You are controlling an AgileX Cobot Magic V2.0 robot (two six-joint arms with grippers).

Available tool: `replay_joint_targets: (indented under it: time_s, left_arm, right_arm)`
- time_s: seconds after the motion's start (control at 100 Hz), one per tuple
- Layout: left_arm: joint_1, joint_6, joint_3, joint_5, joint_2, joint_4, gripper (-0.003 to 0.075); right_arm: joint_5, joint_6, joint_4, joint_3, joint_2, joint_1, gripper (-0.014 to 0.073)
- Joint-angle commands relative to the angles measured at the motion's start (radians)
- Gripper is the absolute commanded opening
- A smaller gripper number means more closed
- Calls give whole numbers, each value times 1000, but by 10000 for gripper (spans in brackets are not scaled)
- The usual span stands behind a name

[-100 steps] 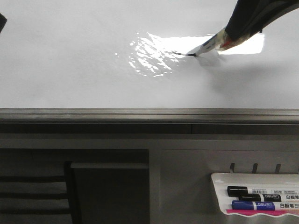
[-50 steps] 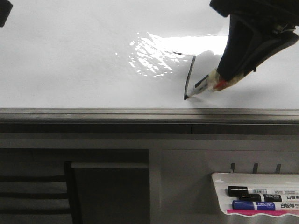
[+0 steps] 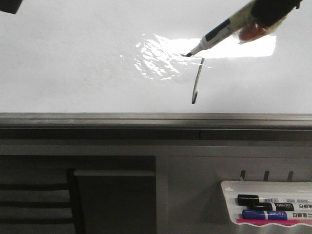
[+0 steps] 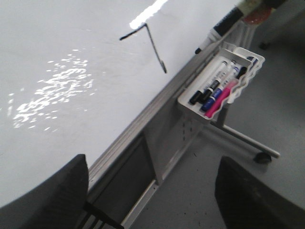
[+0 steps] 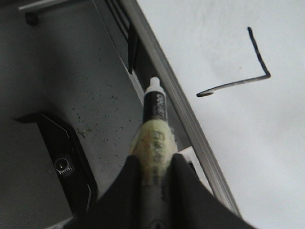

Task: Write number 7 on whiteboard

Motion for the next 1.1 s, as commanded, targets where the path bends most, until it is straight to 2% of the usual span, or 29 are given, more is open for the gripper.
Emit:
replay_joint_targets:
  time_s: [0.0,0.08,0.34,0.55,0.75,0.82,0.94,1.09]
  left_arm:
    - [-45,52,-57,-4,37,-35,512]
    - [-104,94,-81,-7,90,-35,512]
    - [-259,99,-214,-45,298,-35,512]
    - [-337,125,-331,-83,451,-35,512]
    - [-365,143,-413,-95,539,-35,508]
    - [-365,143,-422,-107,549,-35,464]
    - [-365,145,-427,-124,551,-36,324]
    - [-365,145,-427,-124,551,-36,188]
  right_arm:
    - [0,-164,32,-34,-37,1,-53]
    - [13,-245,32,-34,-43,12,-53]
    - [11,-246,32,-34,-43,39,-53]
    - [11,-246,32,-34,-43,39,-53]
    - [11,-246,32,-34,-43,39,-53]
    - [11,-246,32,-34,-43,39,-53]
    - [11,-246,32,-34,-43,39,-53]
    - [23,-245,32,-34,-43,39,-53]
